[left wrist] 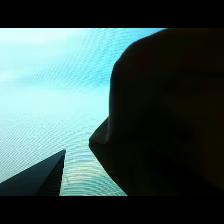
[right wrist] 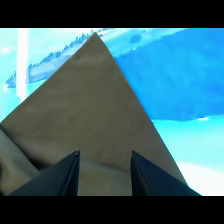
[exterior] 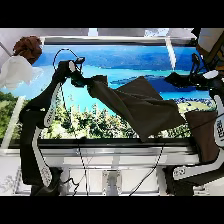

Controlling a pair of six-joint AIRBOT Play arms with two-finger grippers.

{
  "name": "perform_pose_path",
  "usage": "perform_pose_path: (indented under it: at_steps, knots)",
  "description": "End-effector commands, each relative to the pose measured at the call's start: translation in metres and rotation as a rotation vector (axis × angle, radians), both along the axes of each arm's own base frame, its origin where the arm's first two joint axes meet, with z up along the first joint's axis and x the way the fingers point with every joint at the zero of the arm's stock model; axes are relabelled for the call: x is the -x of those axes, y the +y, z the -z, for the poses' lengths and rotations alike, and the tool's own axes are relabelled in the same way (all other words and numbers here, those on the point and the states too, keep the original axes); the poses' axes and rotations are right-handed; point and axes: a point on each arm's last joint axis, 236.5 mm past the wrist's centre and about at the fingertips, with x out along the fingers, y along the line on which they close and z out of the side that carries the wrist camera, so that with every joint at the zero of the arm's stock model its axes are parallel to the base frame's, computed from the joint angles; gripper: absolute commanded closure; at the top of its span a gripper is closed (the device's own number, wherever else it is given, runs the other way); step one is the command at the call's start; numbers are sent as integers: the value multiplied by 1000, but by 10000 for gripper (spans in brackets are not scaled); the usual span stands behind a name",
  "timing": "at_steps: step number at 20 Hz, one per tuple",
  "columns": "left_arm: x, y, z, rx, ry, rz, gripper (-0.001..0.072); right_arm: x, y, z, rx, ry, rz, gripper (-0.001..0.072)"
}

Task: Fold the shirts.

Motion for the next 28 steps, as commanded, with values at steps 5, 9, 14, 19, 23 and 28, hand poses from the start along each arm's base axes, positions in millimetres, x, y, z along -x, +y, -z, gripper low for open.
perform_pose_path:
  at_steps: [5, 9, 14, 19, 23, 28]
  knots:
    - [-8, -25, 20, 102, -11, 21, 158, -23, 29, 42, -75, 108, -58, 340]
    - [-15, -40, 12, 176, -40, 0, 352, -41, 30, 55, -88, 121, -54, 340]
    - [-12, -62, 1, 287, -26, 0, 693, -50, 20, 52, -57, 109, -45, 341]
    - [-21, -76, -41, 365, -104, 19, 694, -34, 17, 63, -17, 174, -82, 342]
    - [-37, -69, -116, 357, -297, 47, 694, -23, 7, 74, 28, 240, -62, 342]
    - [-25, -57, -171, 300, -376, 87, 694, -3, 18, 75, -12, 320, -108, 342]
